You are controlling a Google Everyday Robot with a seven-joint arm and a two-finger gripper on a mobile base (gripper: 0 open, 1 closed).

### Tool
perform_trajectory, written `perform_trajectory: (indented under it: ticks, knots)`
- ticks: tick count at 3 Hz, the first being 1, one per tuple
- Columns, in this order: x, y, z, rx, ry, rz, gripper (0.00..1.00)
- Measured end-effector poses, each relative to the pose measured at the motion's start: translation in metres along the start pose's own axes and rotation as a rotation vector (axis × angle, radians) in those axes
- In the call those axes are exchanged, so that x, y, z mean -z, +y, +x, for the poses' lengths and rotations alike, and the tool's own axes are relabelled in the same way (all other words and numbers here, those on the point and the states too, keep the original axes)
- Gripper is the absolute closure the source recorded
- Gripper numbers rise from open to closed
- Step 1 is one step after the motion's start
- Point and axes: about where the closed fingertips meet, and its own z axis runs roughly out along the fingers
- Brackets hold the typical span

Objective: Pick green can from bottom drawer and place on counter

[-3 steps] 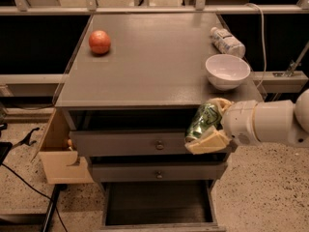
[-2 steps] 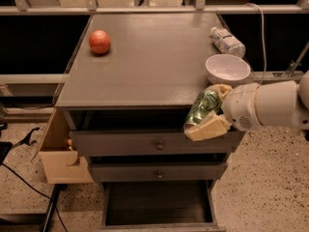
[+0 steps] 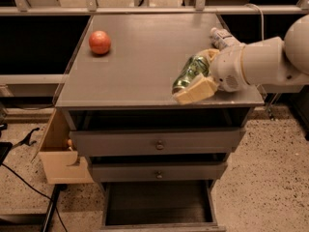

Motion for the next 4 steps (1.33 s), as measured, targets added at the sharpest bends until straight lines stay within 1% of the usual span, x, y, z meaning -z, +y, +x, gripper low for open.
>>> perform_trajectory:
  ticks: [1,2,3,4]
  knots:
    - [-0.021,-0.017,-0.02,0.023,-0.023,-0.009,1.0]
    - [-0.05,-0.031,-0.036,0.041,-0.046,-0.026,1.0]
    - [-0.09,-0.043,-0.045,0.051,-0.054,-0.05,1.0]
    - [-0.115,-0.048,-0.045,0.05,-0.056,-0.068,1.0]
